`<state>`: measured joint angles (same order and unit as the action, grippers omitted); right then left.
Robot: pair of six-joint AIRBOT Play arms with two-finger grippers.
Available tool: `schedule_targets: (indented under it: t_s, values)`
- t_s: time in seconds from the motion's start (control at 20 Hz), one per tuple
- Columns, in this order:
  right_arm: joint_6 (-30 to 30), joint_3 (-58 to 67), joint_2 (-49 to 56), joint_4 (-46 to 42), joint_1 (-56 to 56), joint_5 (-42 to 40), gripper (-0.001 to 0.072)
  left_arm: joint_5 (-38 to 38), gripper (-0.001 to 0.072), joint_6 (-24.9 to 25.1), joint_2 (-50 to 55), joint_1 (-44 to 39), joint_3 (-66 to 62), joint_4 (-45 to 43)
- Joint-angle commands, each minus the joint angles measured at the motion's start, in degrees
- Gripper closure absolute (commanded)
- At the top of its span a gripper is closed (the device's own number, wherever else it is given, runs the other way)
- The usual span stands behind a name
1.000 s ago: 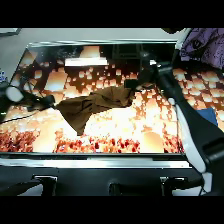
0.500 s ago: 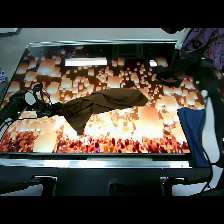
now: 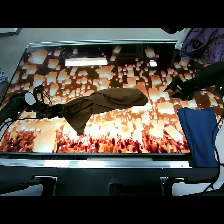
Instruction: Fold the clothes and pants, and hang the long-sleeved shirts on hangers.
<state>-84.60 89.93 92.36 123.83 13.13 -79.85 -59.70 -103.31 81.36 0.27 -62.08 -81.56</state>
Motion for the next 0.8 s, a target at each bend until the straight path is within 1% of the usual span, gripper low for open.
schedule_targets:
  t_s: [0.0,0.1,0.3,0.55,0.65,0.75]
  values:
    - [-2.2,-9.9,-0.1,9.9,-5.2,8.1,0.0241,-0.3,0.0695,0.0,0.0,0.1,0.0,0.0]
    - [-2.1,-14.4,0.5,10.3,-12.4,15.6,0.0241,-0.3,0.0695,0.0,0.0,0.1,0.0,0.0]
    - [1.6,-15.4,5.6,10.6,-22.9,23.2,0.024,-0.3,0.0695,0.0,0.0,0.1,0.0,0.0]
    - [5.0,-15.4,8.1,10.7,-27.7,30.2,0.0246,-0.3,0.0694,0.0,0.0,0.1,0.0,0.0]
    - [4.9,-15.4,8.3,10.2,-27.7,32.0,0.036,-0.3,0.0694,0.0,0.0,0.1,0.0,0.0]
    - [5.0,-15.3,8.3,9.8,-27.7,34.7,0.0374,-0.3,0.0694,0.0,0.0,0.1,0.0,0.0]
